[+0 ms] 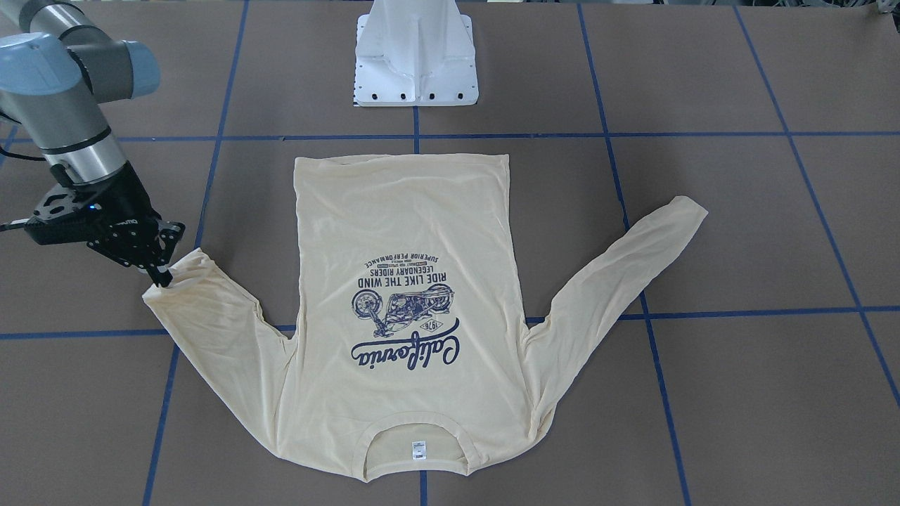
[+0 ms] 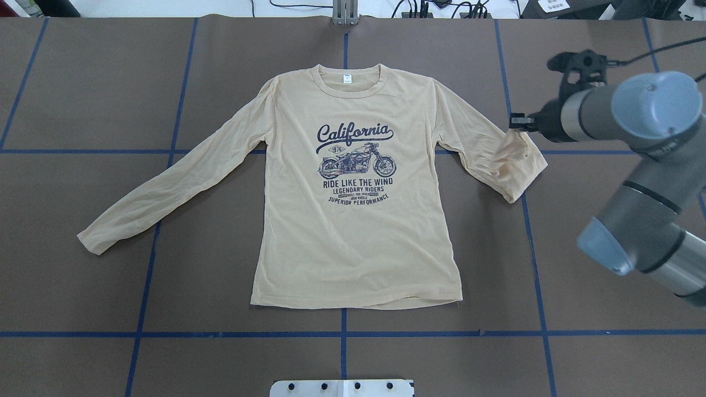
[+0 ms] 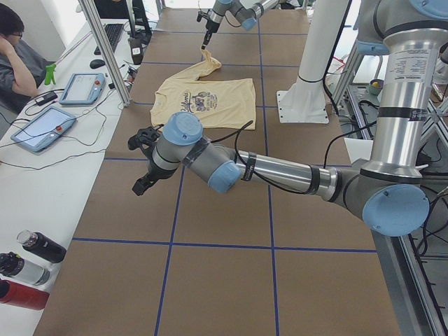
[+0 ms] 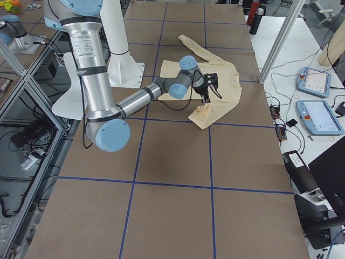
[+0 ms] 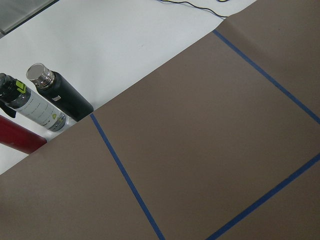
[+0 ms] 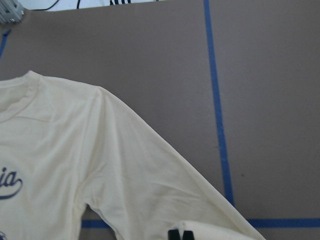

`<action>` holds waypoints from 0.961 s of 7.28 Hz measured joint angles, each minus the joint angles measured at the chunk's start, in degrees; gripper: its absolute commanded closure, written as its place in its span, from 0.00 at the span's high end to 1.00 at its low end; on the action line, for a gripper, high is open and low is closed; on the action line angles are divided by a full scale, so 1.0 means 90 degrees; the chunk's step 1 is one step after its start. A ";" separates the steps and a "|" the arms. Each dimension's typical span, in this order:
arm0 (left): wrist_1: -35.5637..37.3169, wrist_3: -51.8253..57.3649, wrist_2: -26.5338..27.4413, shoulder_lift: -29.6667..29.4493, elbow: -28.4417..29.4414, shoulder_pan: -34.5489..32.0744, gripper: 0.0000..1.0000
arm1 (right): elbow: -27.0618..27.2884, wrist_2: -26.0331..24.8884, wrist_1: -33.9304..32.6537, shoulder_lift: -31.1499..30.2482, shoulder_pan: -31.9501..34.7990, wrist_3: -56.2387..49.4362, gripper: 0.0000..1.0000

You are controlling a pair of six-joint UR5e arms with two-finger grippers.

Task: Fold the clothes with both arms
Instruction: 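Carry the sleeve with the right gripper across the shirt body toward the left arm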

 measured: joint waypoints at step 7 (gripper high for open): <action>0.0004 -0.0022 0.0000 0.0004 0.0019 -0.0002 1.00 | -0.3526 -0.0983 -0.0514 0.4712 -0.0690 0.0388 0.00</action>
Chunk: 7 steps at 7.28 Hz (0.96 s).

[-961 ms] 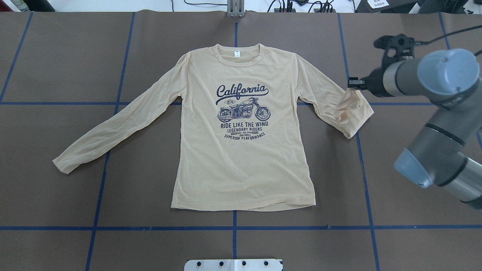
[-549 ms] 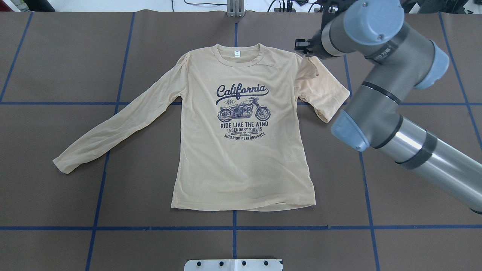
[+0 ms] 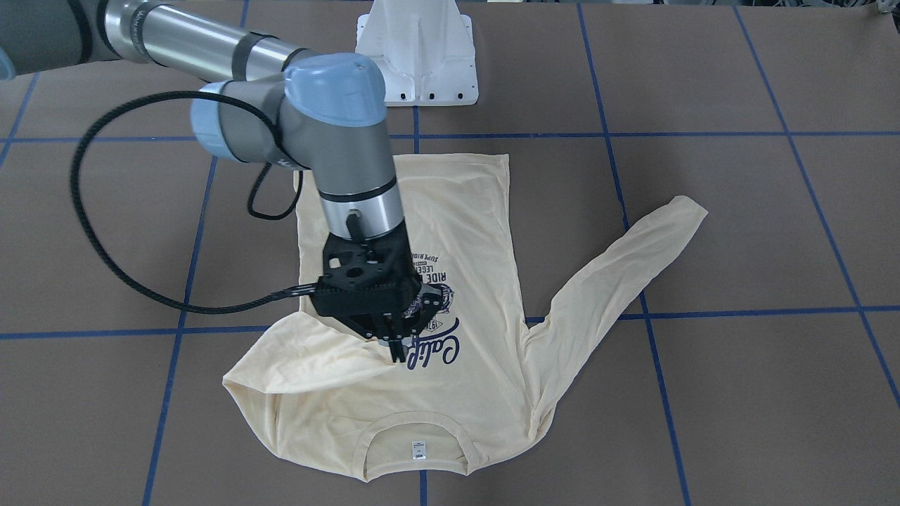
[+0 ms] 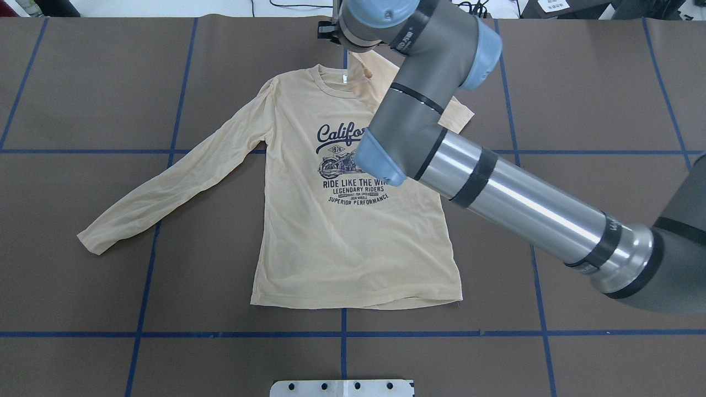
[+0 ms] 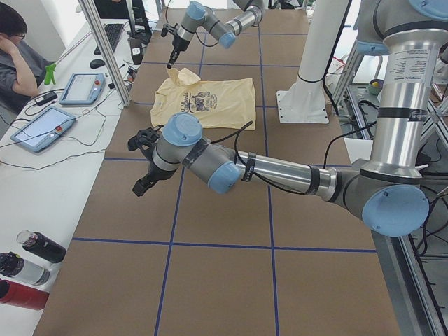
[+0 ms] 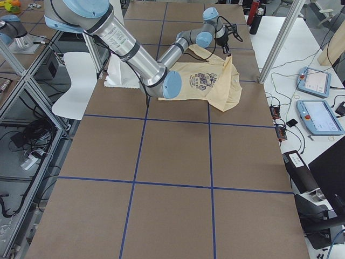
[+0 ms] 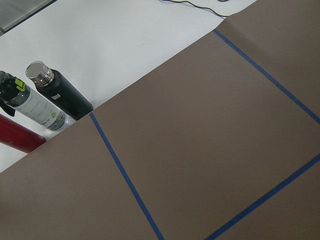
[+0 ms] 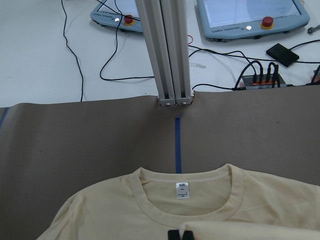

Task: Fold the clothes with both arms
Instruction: 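Carry the sleeve with the right gripper across the shirt body toward the left arm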

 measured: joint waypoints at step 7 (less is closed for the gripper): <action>-0.0001 -0.0008 0.0008 0.0009 0.0072 -0.0001 1.00 | -0.2933 -0.0541 0.0646 0.1971 -0.1054 0.0419 0.00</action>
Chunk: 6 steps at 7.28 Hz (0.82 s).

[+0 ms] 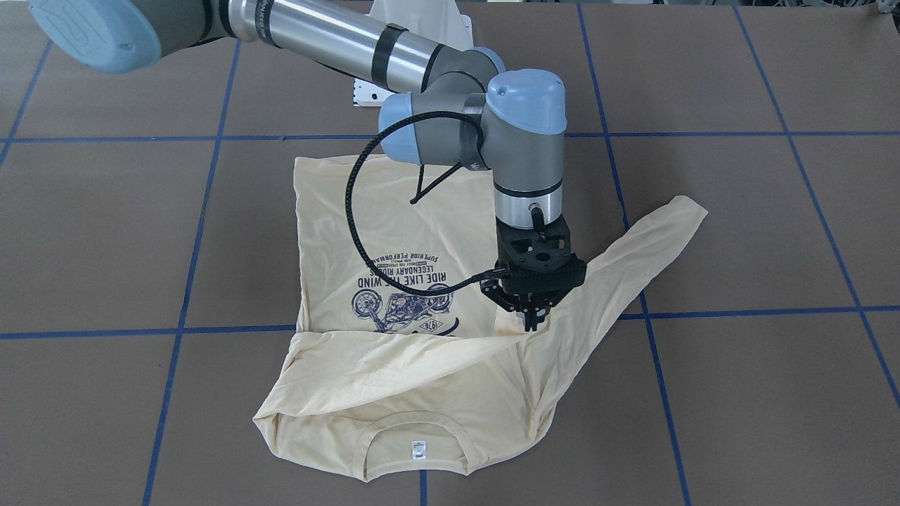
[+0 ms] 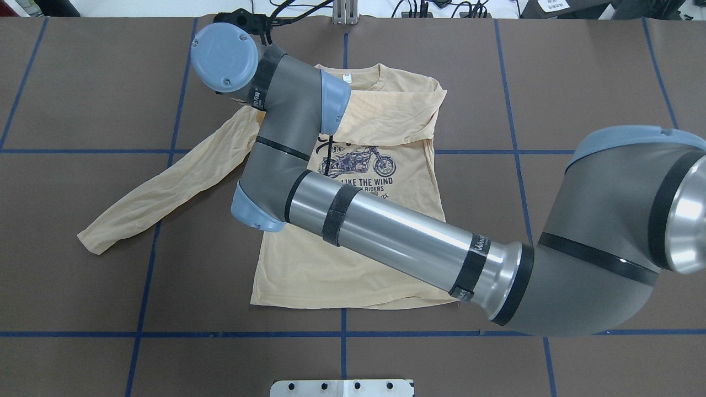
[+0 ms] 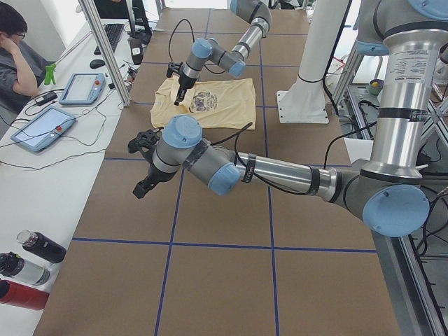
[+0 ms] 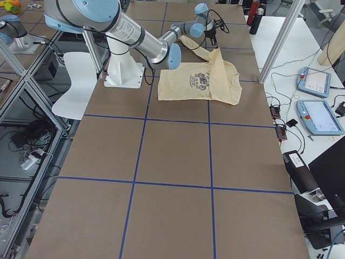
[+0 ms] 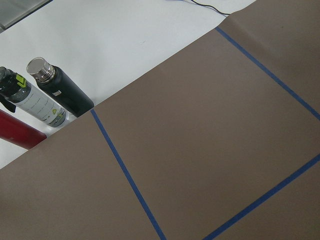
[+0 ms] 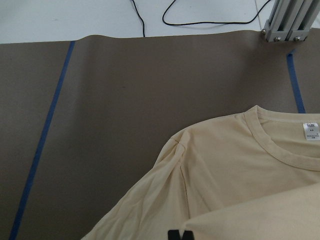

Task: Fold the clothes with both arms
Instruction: 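Carry the sleeve with the right gripper across the shirt body toward the left arm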

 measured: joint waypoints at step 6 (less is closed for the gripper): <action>-0.0003 -0.0005 -0.0008 -0.0009 0.0007 0.0000 1.00 | -0.0482 -0.0167 0.0042 0.0480 -0.0025 0.0715 0.99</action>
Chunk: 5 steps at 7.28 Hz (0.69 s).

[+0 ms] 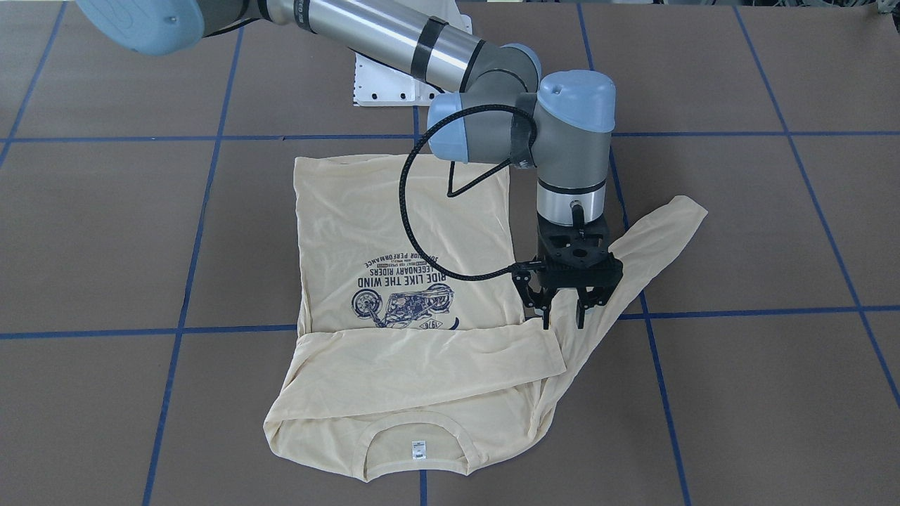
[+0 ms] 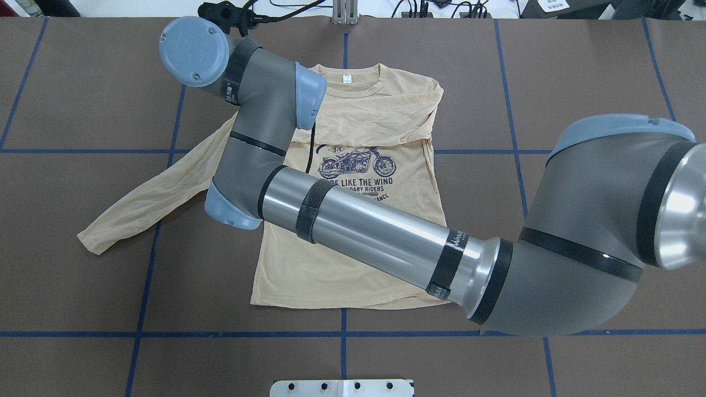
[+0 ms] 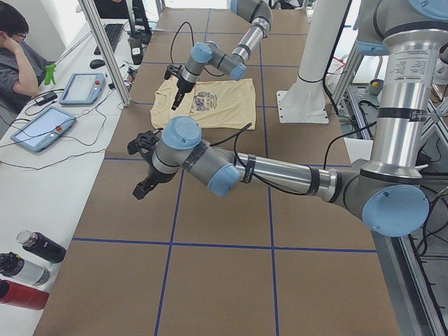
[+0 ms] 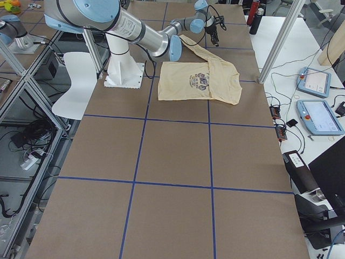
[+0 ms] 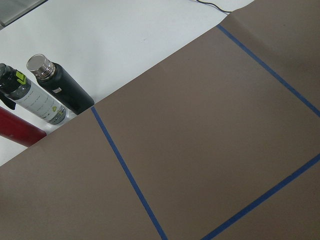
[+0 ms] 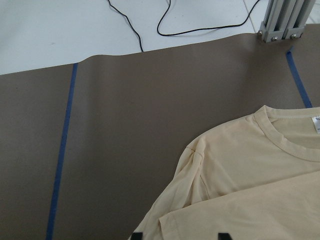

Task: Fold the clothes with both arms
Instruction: 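Carry the sleeve with the right gripper across the shirt body toward the left arm, then release the sleeve and raise the right gripper away from the shirt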

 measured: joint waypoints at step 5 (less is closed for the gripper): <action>-0.0635 -0.0677 -0.0017 -0.0006 -0.0069 0.0470 1.00 | 0.2111 0.1621 -0.2288 -0.0751 0.0823 -0.0646 1.00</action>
